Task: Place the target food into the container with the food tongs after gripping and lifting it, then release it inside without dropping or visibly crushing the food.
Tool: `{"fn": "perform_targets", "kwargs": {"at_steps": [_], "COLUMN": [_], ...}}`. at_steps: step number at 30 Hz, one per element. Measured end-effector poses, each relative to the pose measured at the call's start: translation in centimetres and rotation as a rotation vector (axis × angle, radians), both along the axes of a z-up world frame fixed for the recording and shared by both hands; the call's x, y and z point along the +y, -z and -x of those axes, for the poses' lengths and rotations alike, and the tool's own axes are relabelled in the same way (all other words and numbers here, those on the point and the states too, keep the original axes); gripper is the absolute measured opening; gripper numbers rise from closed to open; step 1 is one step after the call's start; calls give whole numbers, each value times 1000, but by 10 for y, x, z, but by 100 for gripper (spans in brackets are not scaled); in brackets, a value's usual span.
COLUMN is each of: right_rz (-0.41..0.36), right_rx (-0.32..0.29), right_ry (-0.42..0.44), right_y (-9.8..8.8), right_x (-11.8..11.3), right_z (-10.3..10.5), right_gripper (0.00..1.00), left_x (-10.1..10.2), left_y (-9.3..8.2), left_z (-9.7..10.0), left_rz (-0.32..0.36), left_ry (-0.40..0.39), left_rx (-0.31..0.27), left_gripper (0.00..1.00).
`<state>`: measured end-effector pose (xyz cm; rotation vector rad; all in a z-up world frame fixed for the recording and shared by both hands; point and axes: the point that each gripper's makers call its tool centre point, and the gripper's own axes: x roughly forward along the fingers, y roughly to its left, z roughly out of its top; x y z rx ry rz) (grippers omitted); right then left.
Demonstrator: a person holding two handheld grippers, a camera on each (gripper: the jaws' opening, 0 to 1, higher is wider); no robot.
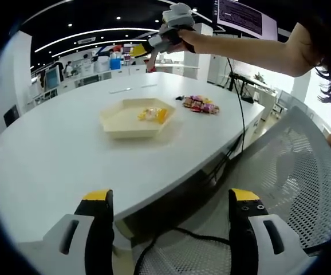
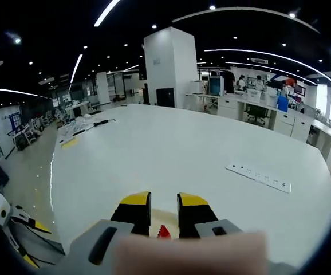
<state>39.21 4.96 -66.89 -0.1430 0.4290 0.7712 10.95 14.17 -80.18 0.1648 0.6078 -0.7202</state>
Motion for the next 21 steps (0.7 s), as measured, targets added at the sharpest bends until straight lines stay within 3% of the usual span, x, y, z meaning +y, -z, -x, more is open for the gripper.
{"fn": "perform_targets", "kwargs": {"at_steps": [8,16,18,19,21], "right_rz": [-14,-36,-51,-30,-12], "right_rx": [8,27,-5,-23,-41], "right_ry": [-58,-103,-191,-152,-173], "right_y": [1,-1,-6,-6,-6], "right_x": [36,55,65,62,63], "right_z": [6,12,20,16,18], "right_gripper": [17,20,25,26,26], "left_x": [0,0,0,0,0], "left_y": [-1,-1,-1,-1,-1], "left_z": [-1,-1,-1,-1,-1], "left_rz": [2,4,5,5,5], "left_ry": [-4,-4,-4,-4,-2], "left_rx": [-4,-6,-6,-6,-5], "left_gripper": [79,78,78,78,78]}}
